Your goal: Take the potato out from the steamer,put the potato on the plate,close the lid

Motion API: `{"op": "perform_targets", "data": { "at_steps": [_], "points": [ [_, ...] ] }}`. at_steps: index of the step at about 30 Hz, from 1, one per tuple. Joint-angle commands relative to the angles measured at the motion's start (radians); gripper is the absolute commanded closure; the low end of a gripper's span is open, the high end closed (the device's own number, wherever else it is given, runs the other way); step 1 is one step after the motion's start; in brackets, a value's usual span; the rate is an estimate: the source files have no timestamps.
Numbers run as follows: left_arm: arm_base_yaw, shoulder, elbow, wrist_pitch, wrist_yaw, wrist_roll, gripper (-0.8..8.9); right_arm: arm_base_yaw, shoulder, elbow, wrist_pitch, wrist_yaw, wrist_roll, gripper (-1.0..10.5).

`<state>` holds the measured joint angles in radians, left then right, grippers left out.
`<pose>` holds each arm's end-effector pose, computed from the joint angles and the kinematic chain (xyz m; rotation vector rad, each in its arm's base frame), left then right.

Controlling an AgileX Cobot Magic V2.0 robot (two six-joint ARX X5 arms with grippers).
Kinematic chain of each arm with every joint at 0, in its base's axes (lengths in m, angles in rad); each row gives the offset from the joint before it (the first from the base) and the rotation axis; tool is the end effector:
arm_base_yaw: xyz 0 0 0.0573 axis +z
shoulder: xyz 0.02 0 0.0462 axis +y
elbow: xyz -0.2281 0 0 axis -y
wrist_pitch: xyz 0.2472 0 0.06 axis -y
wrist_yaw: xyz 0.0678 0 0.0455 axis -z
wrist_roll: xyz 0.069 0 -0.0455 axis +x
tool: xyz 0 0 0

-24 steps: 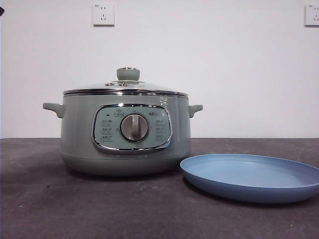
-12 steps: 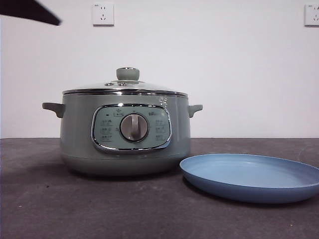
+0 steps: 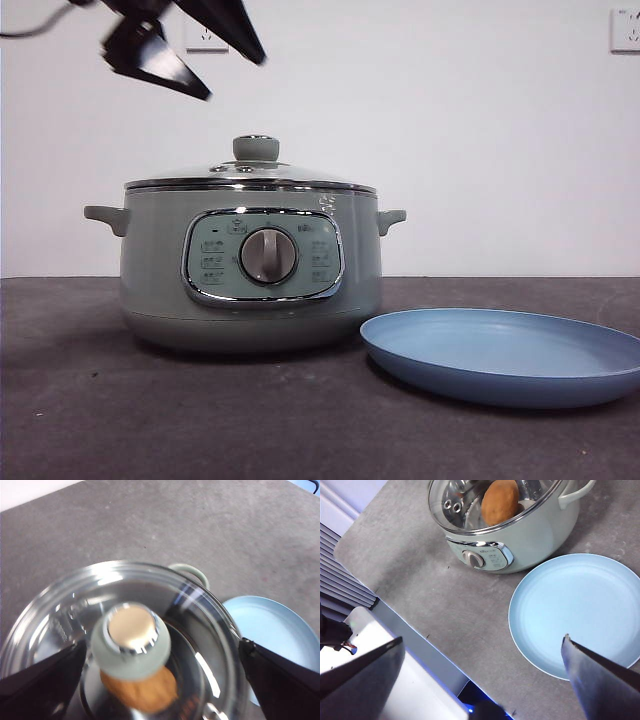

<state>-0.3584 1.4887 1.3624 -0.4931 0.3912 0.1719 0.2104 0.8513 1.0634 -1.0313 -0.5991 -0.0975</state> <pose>0.3290 -0.1513 0.2828 0.1480 0.5697 -0.7775 0.1717 0.0765 0.2946 0.0754 0.7862 0.8012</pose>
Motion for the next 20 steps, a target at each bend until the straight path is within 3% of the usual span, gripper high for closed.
{"op": "perform_targets", "data": {
  "at_steps": [1, 12, 20],
  "points": [
    [-0.002, 0.060, 0.021, 0.036, -0.007, 0.037, 2.12, 0.002, 0.000, 0.002, 0.006, 0.003, -0.006, 3.5],
    [-0.005, 0.166, 0.023, 0.138, -0.034, 0.043, 2.12, 0.002, 0.000, 0.002, 0.006, 0.003, -0.005, 3.5],
    [-0.023, 0.204, 0.023, 0.131, -0.053, 0.043, 2.20, 0.002, 0.000, 0.002, 0.007, 0.003, -0.005, 3.5]
  ]
}}
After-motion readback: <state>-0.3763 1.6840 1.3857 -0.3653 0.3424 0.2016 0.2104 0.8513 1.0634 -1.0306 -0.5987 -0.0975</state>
